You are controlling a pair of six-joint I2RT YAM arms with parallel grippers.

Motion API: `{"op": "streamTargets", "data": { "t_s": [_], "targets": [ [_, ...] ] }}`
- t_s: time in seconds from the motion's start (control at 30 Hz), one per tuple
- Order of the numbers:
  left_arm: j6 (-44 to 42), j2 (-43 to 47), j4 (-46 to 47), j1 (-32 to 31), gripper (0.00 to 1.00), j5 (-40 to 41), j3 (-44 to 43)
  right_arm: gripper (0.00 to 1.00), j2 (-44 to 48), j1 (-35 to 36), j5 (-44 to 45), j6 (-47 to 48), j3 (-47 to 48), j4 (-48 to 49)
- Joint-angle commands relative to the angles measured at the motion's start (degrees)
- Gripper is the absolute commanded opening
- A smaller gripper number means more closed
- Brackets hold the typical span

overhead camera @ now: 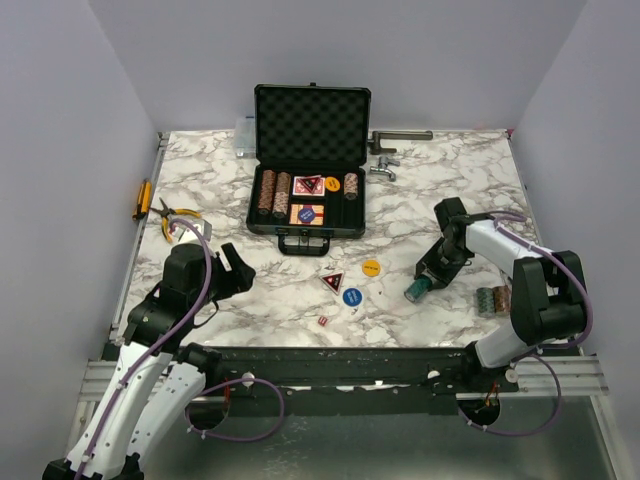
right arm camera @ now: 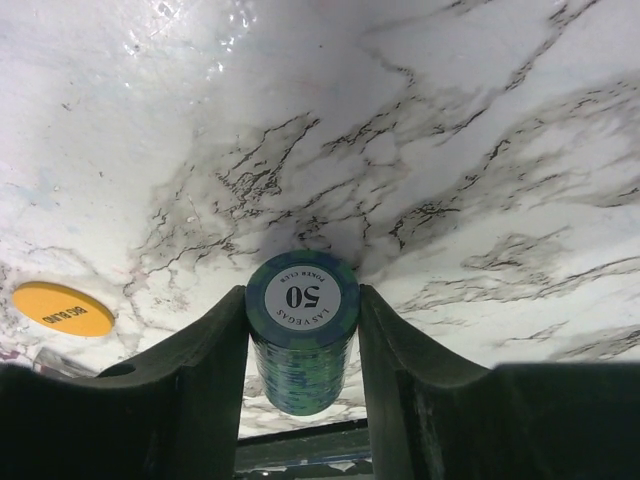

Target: Pack up texas hold em set

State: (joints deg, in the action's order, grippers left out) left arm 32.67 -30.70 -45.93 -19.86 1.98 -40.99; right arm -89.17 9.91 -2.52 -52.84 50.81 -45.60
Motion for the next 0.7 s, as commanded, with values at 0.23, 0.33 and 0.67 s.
{"op": "streamTargets", "data": {
  "t_s": [0.23,0.33,0.67],
  "targets": [
    [-0.75,-0.59,1.26,0.26,0.73,-1.46,0.71,0.26,1.53,0.54,-3.78,8.2,1.26,3.77],
    [-1.02,-1.79,1.46,0.26,0.73,-1.91,0.54,0.25,2.52,0.63,-5.75,11.25,2.29,4.88],
    [-0.76,-2.42,1.59,-1.06,0.73,-1.91,1.05,0.16,4.19,2.19,-10.02,15.93,8.24,7.15]
  ]
}}
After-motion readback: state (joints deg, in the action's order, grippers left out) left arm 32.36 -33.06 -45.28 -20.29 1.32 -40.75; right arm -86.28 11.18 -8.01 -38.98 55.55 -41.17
